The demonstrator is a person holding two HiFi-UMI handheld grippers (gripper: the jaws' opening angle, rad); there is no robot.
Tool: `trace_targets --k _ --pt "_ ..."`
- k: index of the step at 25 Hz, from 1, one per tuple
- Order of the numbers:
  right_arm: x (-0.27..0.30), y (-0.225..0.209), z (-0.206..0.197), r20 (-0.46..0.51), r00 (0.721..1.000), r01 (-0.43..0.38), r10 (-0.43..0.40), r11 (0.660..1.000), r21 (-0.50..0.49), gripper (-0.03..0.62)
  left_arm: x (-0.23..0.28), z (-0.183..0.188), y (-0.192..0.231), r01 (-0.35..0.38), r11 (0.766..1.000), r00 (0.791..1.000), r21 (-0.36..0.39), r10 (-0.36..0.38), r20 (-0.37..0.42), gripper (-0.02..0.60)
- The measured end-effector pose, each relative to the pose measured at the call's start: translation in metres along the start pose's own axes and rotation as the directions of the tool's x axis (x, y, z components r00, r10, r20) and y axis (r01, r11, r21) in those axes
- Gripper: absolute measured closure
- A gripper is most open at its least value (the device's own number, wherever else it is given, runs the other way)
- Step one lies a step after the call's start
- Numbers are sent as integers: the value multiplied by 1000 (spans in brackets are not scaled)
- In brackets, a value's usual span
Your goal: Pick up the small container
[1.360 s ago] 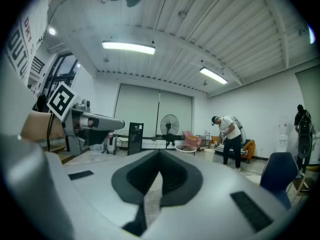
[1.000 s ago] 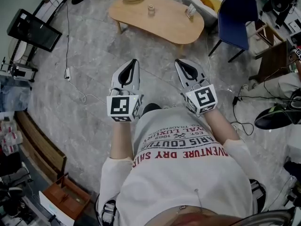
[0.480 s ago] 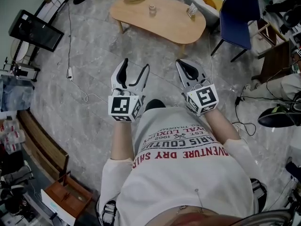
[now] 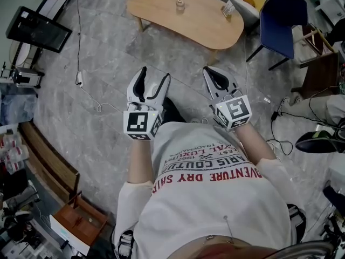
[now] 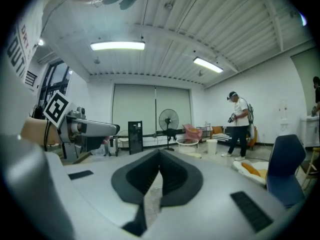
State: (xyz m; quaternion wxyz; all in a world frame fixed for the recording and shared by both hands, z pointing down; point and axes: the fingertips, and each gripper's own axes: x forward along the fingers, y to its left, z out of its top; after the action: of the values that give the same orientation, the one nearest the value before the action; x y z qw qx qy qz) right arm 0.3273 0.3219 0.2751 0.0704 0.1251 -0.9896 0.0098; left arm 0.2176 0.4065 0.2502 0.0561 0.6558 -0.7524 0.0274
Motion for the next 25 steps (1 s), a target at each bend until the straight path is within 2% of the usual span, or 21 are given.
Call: trace_targets --k 5,12,19,22,25 --pt "67 -15 6 -4 1000 23 -23 1000 5 586 37 -3 55 25 999 1000 19 -25 -9 285" --pt "188 -23 30 -33 996 82 -82 997 0 586 101 18 174 98 995 995 11 -98 -16 285" --pt "295 -57 42 -54 979 200 -197 978 55 586 182 29 263 248 965 968 81 -243 -66 285" --pt "328 -74 37 -80 968 245 -239 967 70 586 216 18 286 313 942 947 125 -299 -115 285" --pt "351 -96 28 -103 956 283 -274 955 88 586 250 2 301 349 927 932 137 -328 -157 285"
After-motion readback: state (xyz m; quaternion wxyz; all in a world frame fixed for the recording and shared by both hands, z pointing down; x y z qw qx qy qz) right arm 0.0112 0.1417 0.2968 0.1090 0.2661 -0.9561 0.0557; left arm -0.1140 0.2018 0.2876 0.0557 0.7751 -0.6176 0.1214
